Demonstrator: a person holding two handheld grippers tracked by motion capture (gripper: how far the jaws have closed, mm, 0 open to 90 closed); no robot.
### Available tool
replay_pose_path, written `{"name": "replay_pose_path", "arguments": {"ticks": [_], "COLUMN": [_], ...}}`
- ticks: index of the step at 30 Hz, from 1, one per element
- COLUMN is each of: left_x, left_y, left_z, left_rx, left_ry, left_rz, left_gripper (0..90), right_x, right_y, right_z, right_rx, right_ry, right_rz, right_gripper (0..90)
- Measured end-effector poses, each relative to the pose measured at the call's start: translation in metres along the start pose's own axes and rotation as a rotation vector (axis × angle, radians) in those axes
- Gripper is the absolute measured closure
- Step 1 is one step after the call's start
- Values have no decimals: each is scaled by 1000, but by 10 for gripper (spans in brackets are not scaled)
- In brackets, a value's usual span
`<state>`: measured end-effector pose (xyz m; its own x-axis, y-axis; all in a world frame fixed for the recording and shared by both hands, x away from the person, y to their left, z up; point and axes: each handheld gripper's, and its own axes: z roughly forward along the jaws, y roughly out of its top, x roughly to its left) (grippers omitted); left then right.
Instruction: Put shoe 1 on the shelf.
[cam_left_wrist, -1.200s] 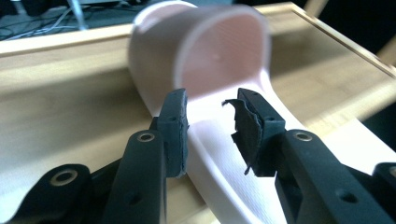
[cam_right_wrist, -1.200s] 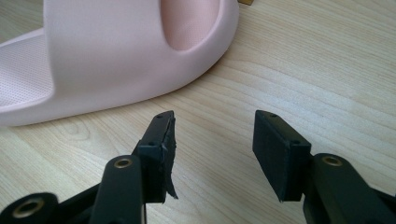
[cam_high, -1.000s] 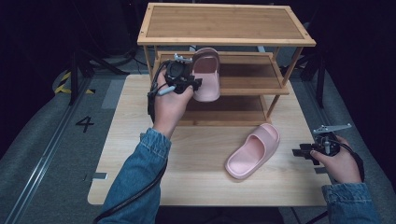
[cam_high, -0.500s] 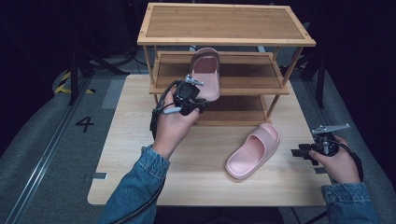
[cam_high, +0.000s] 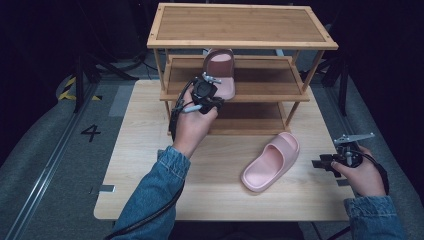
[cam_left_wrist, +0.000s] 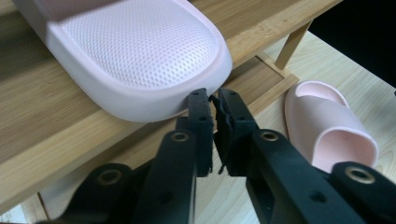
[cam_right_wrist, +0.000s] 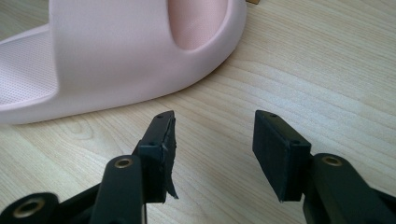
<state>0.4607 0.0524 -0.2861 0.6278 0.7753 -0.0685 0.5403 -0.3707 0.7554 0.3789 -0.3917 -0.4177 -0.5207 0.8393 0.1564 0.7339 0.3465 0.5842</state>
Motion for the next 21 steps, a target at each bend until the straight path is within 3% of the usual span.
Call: {"name": "replay_pose_path", "arguments": {"ticks": [4, 7, 10, 21], "left_x": [0, -3, -5, -5], "left_y": [1, -2, -6, -38], "left_z": [-1, -4, -12, -48], "left_rx": [11, 7, 6, 63], "left_ry": [-19, -12, -7, 7], "left_rz": [-2, 16, 29, 73], "left_gripper": [827, 709, 661, 527], "right_x": [0, 1, 4, 30], "right_y": [0, 0, 1, 13], "right_z": [-1, -1, -1, -4], "right_rx": [-1, -4, -6, -37], "right_ry": [-1, -3, -1, -8], "right_rz": [1, -5, -10, -40], "right_gripper": [501, 502, 503, 464]}}
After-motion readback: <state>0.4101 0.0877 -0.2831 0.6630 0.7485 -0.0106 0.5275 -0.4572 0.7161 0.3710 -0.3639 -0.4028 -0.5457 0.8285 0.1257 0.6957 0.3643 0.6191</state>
